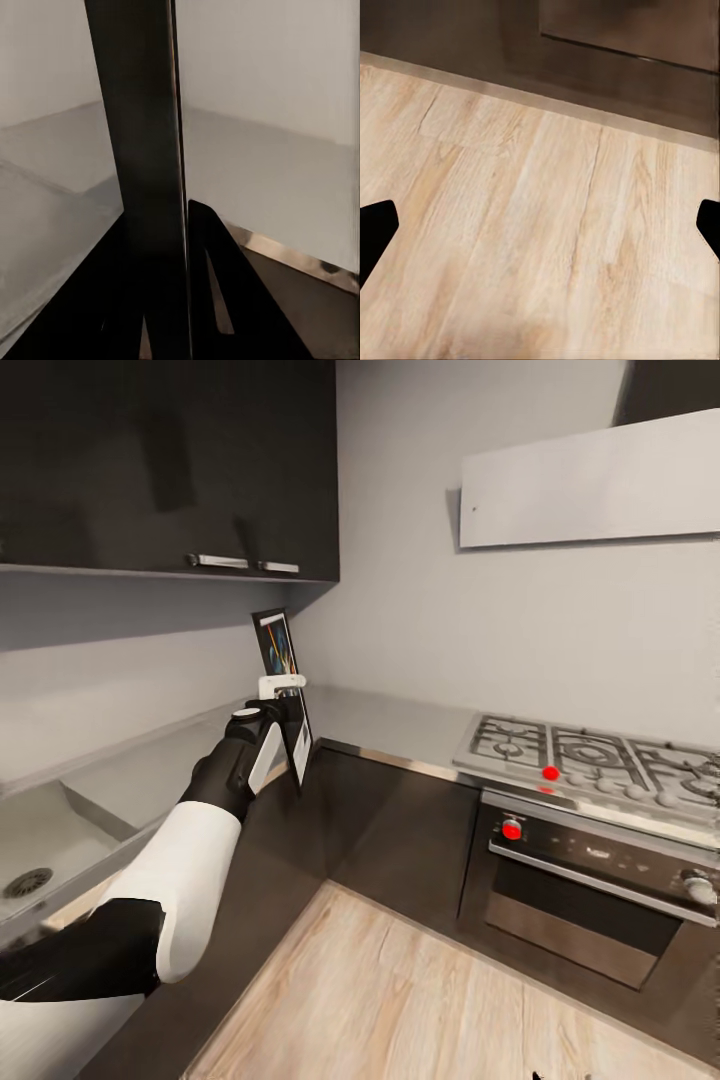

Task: Pick up the poster from the kitchen countertop and hang it on one of the wall nails in the kitchen.

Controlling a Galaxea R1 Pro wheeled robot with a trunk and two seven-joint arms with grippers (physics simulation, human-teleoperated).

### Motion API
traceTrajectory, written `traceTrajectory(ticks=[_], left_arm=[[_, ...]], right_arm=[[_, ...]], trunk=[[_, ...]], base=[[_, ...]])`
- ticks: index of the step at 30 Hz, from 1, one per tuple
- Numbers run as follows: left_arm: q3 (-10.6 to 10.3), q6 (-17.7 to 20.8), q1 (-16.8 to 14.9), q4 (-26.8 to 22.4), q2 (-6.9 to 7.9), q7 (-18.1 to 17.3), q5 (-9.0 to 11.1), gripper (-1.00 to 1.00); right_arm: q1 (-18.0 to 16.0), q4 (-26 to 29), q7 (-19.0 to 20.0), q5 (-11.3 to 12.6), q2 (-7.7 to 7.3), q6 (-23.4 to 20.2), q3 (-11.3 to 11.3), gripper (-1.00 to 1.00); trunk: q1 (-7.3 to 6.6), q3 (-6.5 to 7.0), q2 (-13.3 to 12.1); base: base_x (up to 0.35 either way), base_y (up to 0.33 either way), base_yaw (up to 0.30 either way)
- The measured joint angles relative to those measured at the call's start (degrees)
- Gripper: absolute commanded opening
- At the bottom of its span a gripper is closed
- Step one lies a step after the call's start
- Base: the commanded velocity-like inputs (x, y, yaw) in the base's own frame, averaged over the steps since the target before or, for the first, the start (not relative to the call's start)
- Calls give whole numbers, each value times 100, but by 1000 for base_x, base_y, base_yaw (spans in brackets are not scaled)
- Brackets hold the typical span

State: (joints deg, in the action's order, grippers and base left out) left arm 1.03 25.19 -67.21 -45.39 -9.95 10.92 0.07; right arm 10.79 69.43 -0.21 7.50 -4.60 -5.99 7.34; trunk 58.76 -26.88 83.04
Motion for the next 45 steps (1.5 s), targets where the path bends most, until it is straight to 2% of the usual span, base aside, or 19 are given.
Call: traceTrajectory(ticks=[2,5,16,18,21,22,23,25,26,28,29,31,32,33,35,39,41,44,45], left_arm=[[-8,0,0,-1,0,-1,1,-100],[-12,4,0,5,0,-1,1,-100],[-65,8,0,5,-2,-39,12,-100],[-140,9,0,4,-3,-77,17,-100],[-319,14,0,-14,-5,-430,24,-100],[-368,15,0,-36,-5,-673,33,-100],[-434,156,0,-178,-4,-1653,90,-100],[-437,289,1,-205,-4,-2386,44,-100],[-438,386,3,-216,-4,-3267,86,-100],[-431,404,2,-213,-3,-3963,34,-100],[-431,450,2,-187,-3,-4994,43,-100],[-426,426,1,-166,-3,-5330,-9,-100],[-426,432,4,-131,-3,-5618,-10,-100],[-425,427,5,-113,-3,-5716,-16,-100],[-425,424,7,-23,-3,-6022,-22,-100],[-429,415,9,111,-3,-6526,-25,-100],[-431,409,9,174,-3,-6714,-30,-100],[-432,395,10,342,2,-7083,-39,-100],[-435,391,10,424,20,-7249,-44,-100]], right_arm=[[0,-149,-2,-6,-4,268,5,100],[1,-248,-7,-8,-7,382,7,100],[1,-315,-6,-10,-11,453,8,100],[1,-316,-5,-10,-12,454,8,100],[0,-318,-4,-10,-13,459,7,100],[0,-317,-4,-10,-13,460,8,100],[0,-317,-3,-12,-13,463,11,100],[0,-319,-3,-15,-16,459,14,100],[0,-323,-2,-21,-19,460,11,100],[0,-320,1,-20,-22,462,13,100],[0,-272,53,-19,-42,463,20,100],[0,-217,154,-19,-92,463,20,100],[0,-115,431,-5,-234,460,97,100],[1,-83,572,1,-296,459,166,100],[-1,-11,1055,10,-424,458,527,100],[-5,169,1571,26,-523,440,1128,100],[-6,314,1744,30,-543,417,1260,100],[-22,643,2329,24,-576,232,1424,100],[-59,784,2803,17,-615,-45,1468,100]], trunk=[[0,0,0],[0,0,0],[0,0,0],[-1,0,0],[-3,0,1],[-3,0,0],[-4,0,1],[-4,0,1],[-4,0,1],[-4,0,1],[-4,0,0],[-4,0,1],[-4,0,1],[-4,0,0],[-4,0,0],[-4,0,0],[-4,0,0],[-4,0,0],[-3,0,0]], base=[[-339,0,0],[-339,0,0],[-334,0,0],[-235,0,0],[-95,0,0],[-14,0,0],[-11,0,0],[-5,0,0],[-2,0,0],[-1,0,0],[0,0,0],[0,0,0],[0,0,0],[0,0,0],[0,0,0],[0,0,0],[0,0,0],[0,0,0],[0,0,0]])
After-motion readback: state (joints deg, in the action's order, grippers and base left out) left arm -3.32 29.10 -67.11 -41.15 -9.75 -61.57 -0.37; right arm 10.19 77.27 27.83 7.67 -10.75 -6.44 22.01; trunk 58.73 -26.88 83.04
